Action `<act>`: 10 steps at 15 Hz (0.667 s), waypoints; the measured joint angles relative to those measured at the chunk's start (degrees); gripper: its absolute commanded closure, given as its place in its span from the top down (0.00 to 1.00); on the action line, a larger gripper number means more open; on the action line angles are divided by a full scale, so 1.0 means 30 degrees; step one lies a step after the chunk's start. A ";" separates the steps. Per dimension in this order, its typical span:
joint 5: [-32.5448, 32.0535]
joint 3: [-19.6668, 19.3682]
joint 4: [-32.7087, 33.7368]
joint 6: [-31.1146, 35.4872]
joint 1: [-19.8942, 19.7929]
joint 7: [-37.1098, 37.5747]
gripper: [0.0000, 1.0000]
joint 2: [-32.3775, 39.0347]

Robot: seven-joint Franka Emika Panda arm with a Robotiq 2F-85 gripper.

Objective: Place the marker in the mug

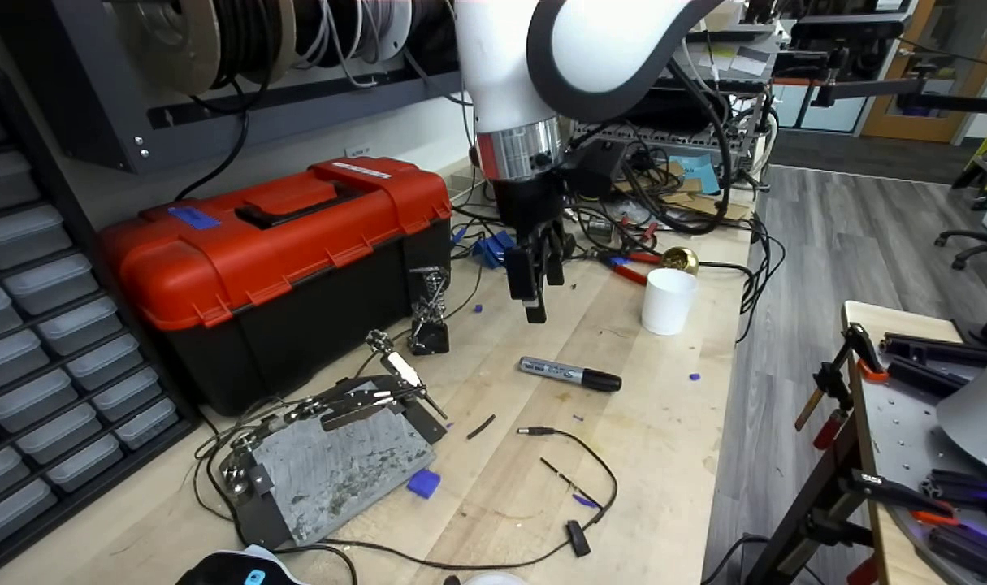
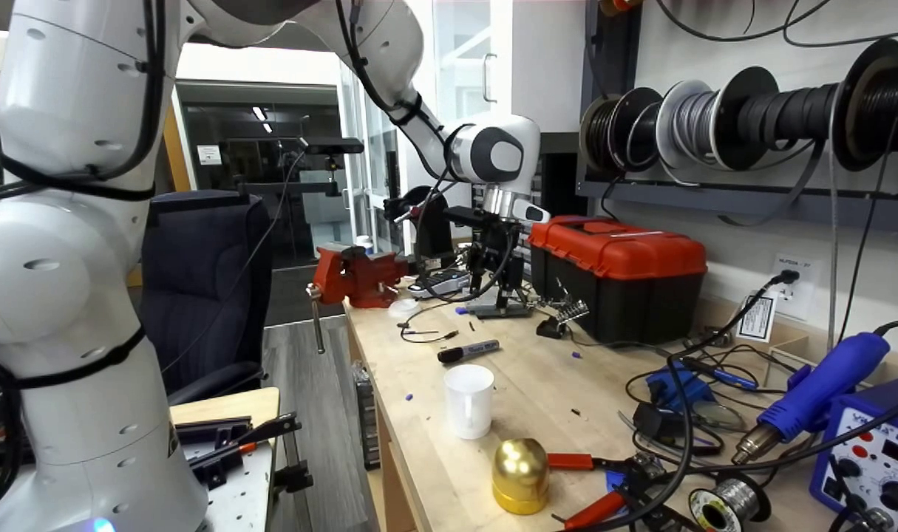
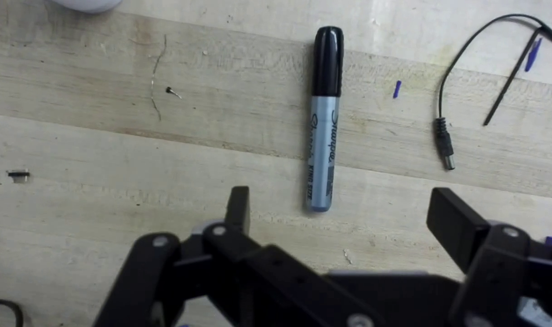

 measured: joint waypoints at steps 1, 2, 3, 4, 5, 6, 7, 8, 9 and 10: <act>-0.0001 -0.0017 0.0083 0.0001 0.0028 0.0010 1.00 0.0339; -0.0001 -0.0044 0.0112 0.0001 0.0045 0.0016 1.00 0.0591; -0.0001 -0.0066 0.0112 0.0001 0.0048 0.0016 1.00 0.0750; -0.0001 -0.0080 0.0114 0.0001 0.0048 0.0016 1.00 0.0805; -0.0001 -0.0085 0.0122 0.0001 0.0048 0.0017 1.00 0.0802; -0.0001 -0.0086 0.0140 0.0001 0.0049 0.0017 1.00 0.0802; -0.0001 -0.0086 0.0155 0.0001 0.0051 0.0017 1.00 0.0802; 0.0000 -0.0086 0.0157 0.0000 0.0051 0.0015 1.00 0.0804; -0.0001 -0.0093 0.0157 -0.0001 0.0051 0.0007 1.00 0.0807; -0.0009 -0.0104 0.0157 -0.0001 0.0051 0.0006 1.00 0.0814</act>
